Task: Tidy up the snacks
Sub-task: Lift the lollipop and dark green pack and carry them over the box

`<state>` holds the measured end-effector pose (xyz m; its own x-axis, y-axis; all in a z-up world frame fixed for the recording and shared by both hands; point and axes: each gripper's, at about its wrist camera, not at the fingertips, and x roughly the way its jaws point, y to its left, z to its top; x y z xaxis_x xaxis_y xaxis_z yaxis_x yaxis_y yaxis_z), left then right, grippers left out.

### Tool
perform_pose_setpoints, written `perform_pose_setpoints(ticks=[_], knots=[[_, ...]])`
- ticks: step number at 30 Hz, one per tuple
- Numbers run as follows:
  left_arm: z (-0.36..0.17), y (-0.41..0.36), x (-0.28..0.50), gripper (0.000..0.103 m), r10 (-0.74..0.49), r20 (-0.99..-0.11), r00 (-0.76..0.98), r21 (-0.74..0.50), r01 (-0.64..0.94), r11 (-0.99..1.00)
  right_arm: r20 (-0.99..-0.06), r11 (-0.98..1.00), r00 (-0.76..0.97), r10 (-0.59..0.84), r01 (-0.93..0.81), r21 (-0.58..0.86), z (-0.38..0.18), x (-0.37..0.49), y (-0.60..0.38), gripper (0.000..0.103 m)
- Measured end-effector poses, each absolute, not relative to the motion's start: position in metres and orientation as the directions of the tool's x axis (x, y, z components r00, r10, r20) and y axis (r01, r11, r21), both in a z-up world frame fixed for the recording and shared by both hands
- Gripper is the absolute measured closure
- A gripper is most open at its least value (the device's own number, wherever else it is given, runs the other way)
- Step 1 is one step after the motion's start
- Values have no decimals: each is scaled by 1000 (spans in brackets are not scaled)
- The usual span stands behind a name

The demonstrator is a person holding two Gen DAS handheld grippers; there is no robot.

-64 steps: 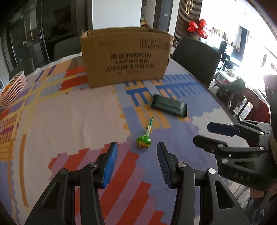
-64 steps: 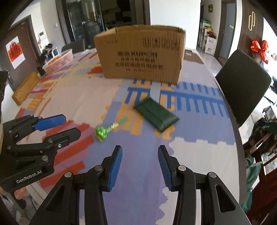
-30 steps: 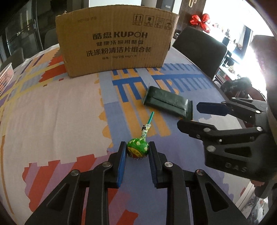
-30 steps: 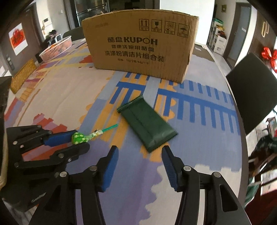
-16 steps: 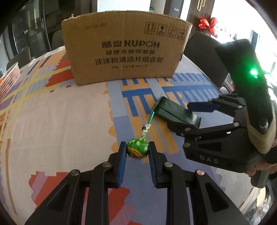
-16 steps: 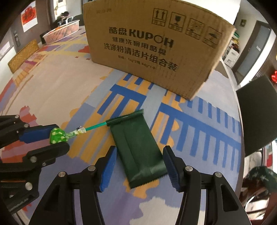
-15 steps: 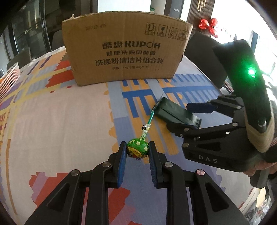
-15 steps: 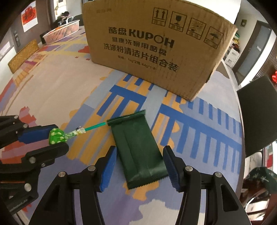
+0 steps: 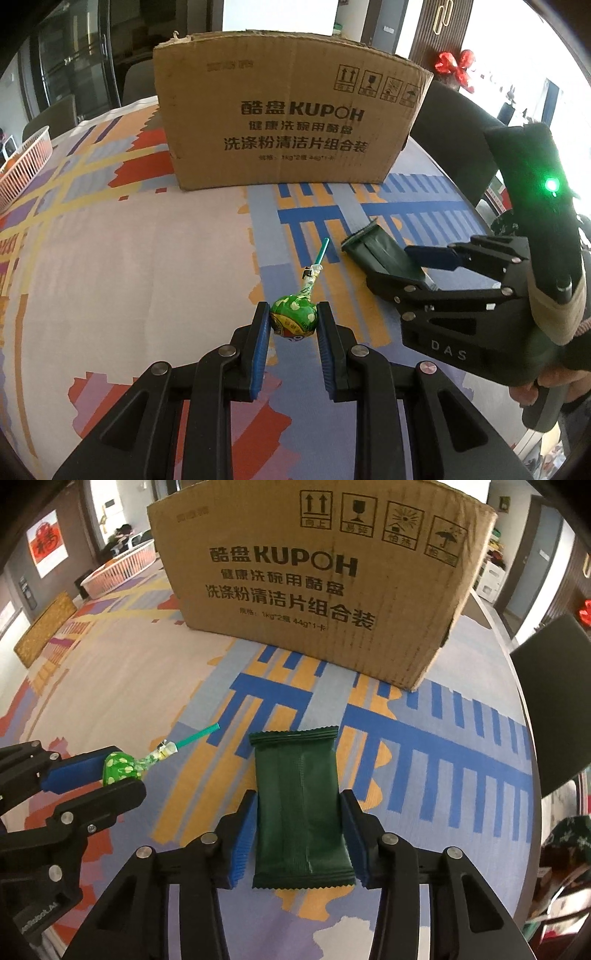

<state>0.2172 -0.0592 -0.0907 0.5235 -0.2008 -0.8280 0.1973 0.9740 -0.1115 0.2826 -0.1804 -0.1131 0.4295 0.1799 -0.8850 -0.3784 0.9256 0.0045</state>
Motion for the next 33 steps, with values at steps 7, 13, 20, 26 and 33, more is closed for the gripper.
perform_pose_setpoints(ticks=[7,13,20,26,33], knots=[[-80,-56,213,78,-207,-811,548,-114,200,973,-875,945,449,182,-326,30,-105,269,-186,58],[-65,-55,210,78,-218,-787,577,-115,211,971,-851,957,495,177,-288,31,-85,256,-191,58],[-36,-54,207,78,-238,-744,624,-114,233,966,-801,968,574,170,-247,28,-51,243,-198,58],[-8,-53,207,78,-248,-704,666,-110,243,964,-748,976,639,179,-213,52,-19,234,-202,58],[17,-50,215,77,-236,-660,713,-91,236,968,-698,976,689,193,-210,63,11,233,-201,58]])
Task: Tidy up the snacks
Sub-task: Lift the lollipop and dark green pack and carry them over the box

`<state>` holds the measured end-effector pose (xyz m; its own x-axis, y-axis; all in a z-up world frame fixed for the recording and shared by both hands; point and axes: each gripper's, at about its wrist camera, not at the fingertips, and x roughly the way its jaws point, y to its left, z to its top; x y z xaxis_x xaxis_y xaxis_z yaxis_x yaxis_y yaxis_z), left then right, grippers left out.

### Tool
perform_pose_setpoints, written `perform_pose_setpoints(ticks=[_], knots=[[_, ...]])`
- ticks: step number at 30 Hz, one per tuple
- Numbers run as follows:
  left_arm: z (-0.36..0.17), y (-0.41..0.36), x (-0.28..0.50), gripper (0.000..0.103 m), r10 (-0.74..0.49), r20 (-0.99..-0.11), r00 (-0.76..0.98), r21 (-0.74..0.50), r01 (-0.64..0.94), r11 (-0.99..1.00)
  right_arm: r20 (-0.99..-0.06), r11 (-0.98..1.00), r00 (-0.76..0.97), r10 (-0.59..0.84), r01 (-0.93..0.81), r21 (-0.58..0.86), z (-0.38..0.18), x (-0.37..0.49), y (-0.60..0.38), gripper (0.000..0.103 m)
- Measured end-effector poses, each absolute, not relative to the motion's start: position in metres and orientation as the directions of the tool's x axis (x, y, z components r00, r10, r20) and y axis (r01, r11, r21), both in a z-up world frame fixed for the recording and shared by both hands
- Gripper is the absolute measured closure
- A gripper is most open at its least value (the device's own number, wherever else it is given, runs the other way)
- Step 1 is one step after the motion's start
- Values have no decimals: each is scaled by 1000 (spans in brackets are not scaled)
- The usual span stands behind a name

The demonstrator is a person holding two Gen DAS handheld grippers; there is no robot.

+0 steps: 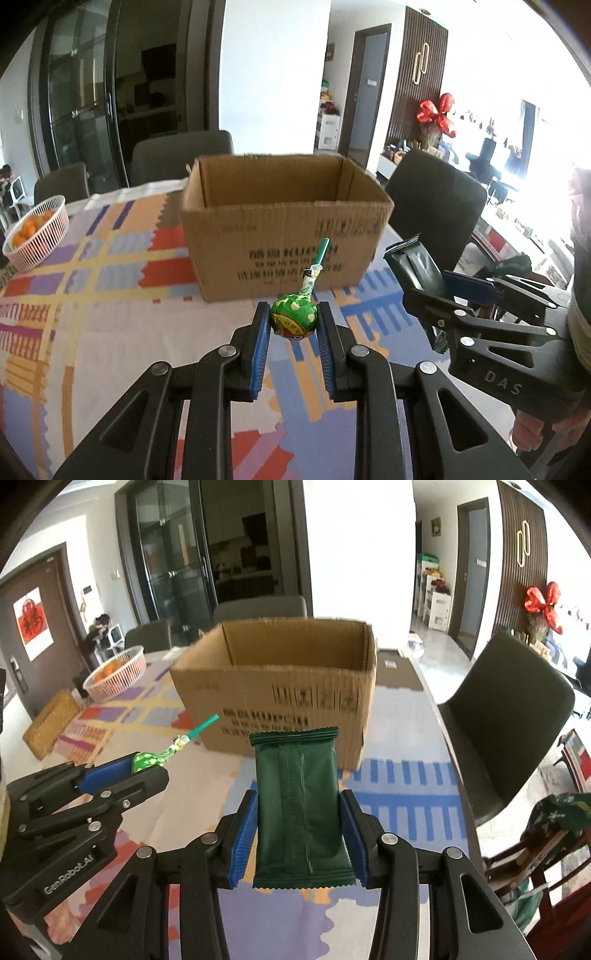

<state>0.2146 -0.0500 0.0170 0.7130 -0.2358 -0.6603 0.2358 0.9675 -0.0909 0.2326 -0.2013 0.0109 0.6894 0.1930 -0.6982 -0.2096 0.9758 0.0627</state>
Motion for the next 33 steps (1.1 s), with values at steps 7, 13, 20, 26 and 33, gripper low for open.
perform_pose_setpoints(ticks=[7,13,20,26,33], knots=[[44,-48,229,78,-238,-619,749,-81,240,967,-651,975,733,197,-213,56,39,239,-196,58],[63,-48,241,78,-237,-588,773,-74,241,968,-626,973,749,215,-220,72,55,247,-194,58],[80,-47,260,78,-231,-565,792,-59,240,969,-602,971,765,229,-222,87,73,260,-191,58],[89,-42,280,78,-226,-561,797,-58,234,971,-595,973,774,217,-219,70,85,276,-189,58],[93,-38,308,78,-217,-571,792,-64,221,973,-596,975,777,202,-215,51,92,304,-182,58]])
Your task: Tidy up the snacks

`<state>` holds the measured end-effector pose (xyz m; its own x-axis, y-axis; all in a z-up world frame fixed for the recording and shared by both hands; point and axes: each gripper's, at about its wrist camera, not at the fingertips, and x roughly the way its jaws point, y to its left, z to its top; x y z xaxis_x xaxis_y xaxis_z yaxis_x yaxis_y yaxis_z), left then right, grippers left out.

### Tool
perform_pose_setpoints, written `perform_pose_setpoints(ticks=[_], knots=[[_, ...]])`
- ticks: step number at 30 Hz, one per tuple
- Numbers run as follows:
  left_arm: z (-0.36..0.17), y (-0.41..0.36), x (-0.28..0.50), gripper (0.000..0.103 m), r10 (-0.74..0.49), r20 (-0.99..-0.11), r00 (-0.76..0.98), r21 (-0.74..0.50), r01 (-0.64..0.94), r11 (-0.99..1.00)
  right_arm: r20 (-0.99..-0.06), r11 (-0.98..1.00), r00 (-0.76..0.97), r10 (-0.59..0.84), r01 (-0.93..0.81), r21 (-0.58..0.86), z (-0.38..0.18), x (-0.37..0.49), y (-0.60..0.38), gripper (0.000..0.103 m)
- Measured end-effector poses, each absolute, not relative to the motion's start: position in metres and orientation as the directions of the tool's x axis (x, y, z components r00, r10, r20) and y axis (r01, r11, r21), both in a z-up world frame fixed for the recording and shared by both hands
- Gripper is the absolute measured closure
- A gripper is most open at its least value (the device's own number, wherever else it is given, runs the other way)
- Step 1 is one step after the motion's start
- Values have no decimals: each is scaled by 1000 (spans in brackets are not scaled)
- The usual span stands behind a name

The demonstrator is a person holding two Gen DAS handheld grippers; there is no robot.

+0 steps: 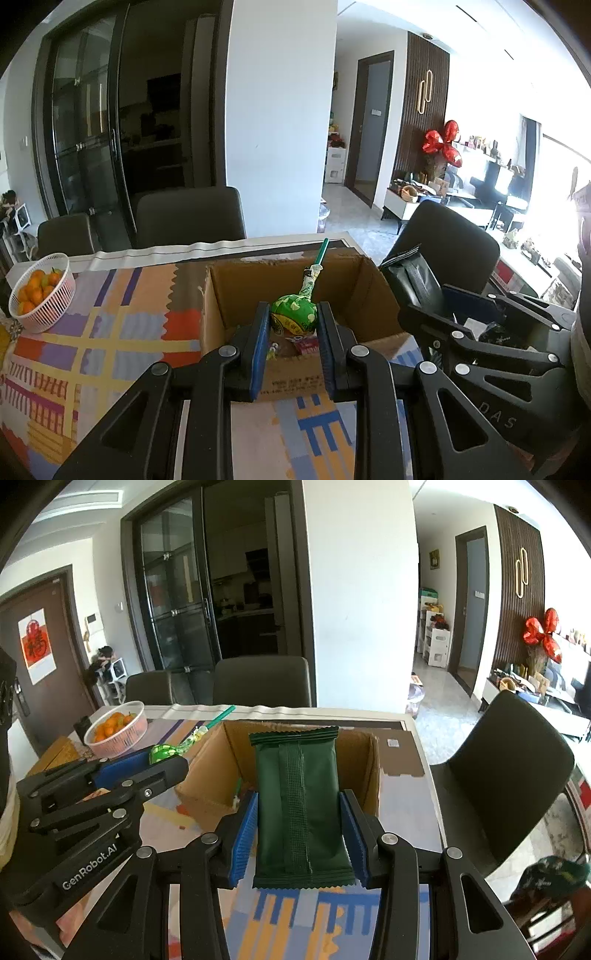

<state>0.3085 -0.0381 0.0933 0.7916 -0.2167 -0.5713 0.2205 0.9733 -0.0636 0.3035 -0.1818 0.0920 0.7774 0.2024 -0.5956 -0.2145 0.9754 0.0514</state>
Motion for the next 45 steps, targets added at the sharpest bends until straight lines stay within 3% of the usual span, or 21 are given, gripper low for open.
perform_pose_setpoints(ticks=[9,16,19,21,26,45], knots=[[92,-34,348,78,-184,-595,782,-40,200,979,-627,979,759,178,-203,32,93,349,-178,58],[75,-33,386,77,-184,-673,716,-67,188,980,-668,982,728,152,-186,21,80,380,-177,58],[69,-32,393,67,-156,-687,710,-50,167,985,-681,986,721,125,-169,3,74,392,-178,56],[66,-31,392,67,-136,-690,711,-34,156,987,-695,988,710,109,-152,0,70,396,-180,47],[67,-28,373,59,-111,-668,736,-9,141,990,-700,991,708,94,-134,-3,65,387,-186,43],[102,-19,255,22,-91,-547,832,47,139,989,-564,991,821,92,-128,-24,104,269,-190,21]])
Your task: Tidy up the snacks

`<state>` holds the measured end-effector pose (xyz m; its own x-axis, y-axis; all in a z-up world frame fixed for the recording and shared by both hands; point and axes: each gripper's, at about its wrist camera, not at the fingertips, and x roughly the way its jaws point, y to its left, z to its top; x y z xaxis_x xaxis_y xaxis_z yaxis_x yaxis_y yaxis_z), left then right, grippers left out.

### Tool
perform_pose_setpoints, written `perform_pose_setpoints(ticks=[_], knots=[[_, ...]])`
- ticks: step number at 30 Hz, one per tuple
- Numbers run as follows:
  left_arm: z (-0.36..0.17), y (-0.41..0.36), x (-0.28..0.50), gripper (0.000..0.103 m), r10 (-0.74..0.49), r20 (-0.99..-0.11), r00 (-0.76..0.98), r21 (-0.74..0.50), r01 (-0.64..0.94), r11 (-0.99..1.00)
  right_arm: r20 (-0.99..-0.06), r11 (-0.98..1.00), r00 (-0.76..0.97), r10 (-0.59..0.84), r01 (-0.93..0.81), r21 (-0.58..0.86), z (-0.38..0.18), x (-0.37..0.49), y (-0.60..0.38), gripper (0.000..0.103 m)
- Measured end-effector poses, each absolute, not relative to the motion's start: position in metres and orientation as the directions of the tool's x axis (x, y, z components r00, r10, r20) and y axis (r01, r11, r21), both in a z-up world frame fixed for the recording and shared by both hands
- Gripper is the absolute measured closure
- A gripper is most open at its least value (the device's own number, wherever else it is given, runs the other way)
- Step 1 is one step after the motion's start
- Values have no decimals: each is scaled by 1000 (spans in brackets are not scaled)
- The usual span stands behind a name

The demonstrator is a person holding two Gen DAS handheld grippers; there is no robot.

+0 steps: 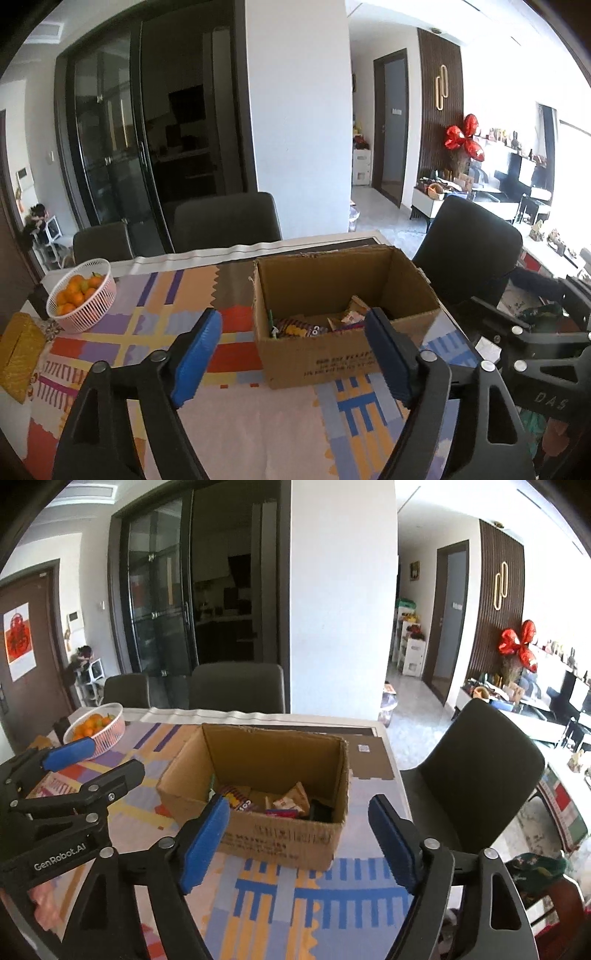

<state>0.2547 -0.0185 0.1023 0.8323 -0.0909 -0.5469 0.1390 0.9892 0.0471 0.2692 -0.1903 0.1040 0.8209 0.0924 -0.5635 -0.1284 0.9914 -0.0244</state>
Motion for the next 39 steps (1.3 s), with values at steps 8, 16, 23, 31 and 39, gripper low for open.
perform_pose_setpoints(ticks=[8,16,23,31,39], knots=[[109,-14,203,10,-89,-496,864,47,129,990,-497,994,864,86,-111,-21,110,218,-190,10],[103,-12,160,7,-92,-490,867,34,124,992,-463,994,883,77,-104,-33,107,180,-192,9],[95,-13,135,7,-87,-494,865,40,123,992,-443,996,895,55,-82,-41,103,152,-194,9],[95,-13,108,4,-86,-465,881,44,120,992,-463,997,885,50,-71,-28,92,125,-198,9],[99,-21,90,0,-77,-433,898,69,118,991,-480,997,874,76,-74,25,89,111,-206,9]])
